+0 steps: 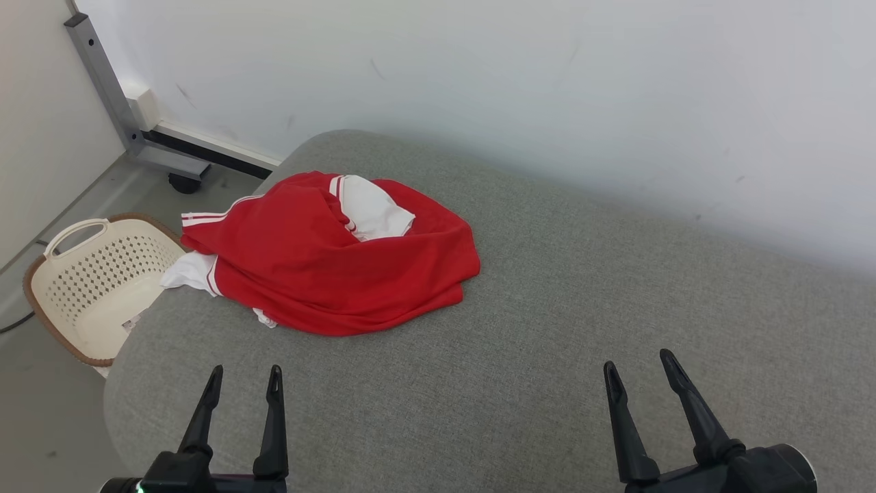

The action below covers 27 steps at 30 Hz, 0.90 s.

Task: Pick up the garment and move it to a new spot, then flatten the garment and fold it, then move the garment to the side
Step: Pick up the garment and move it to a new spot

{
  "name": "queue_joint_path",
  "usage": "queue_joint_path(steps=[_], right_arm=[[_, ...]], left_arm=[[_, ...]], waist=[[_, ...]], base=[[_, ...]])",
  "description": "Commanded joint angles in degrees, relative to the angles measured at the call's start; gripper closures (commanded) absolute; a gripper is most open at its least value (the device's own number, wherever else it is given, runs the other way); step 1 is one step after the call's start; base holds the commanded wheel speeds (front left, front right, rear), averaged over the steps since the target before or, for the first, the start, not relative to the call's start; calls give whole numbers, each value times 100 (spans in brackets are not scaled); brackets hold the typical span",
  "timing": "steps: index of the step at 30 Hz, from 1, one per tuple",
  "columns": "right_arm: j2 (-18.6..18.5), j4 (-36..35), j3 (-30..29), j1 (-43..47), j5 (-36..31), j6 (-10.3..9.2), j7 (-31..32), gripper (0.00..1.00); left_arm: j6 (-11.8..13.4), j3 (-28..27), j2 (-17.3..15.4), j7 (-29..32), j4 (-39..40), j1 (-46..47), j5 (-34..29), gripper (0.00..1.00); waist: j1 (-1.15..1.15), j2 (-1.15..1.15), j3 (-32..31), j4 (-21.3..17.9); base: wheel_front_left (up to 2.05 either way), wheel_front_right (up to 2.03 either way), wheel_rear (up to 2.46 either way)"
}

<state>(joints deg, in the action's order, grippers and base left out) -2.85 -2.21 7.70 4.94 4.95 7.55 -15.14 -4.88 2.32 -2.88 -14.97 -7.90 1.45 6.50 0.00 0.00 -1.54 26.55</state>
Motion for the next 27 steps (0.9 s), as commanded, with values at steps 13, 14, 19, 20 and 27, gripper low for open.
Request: queue_joint_path(steps=[13, 14, 19, 20, 27], right_arm=[[-106, -127, 43, -72, 28, -12, -7, 0], [-129, -131, 46, -94, 19, -12, -7, 0], [-272, -168, 79, -240, -15, -12, -8, 0], [-315, -169, 93, -282, -24, -12, -7, 0], [-599, -224, 148, -633, -52, -12, -7, 0]], left_arm=[[79, 72, -1, -24, -2, 156, 280, 0], [95, 73, -1, -24, -3, 227, 318, 0], [160, 5, -1, -23, -136, 764, 429, 0], [162, -17, -1, -23, -193, 905, 501, 0], [105, -219, -88, -18, -1465, 2329, 706, 0]], waist=[[0, 0, 284, -89], [0, 0, 348, -99], [0, 0, 690, -142], [0, 0, 783, -152], [0, 0, 1433, -273]], base=[[0, 0, 0], [0, 0, 0], [0, 0, 0], [0, 0, 0], [0, 0, 0]])
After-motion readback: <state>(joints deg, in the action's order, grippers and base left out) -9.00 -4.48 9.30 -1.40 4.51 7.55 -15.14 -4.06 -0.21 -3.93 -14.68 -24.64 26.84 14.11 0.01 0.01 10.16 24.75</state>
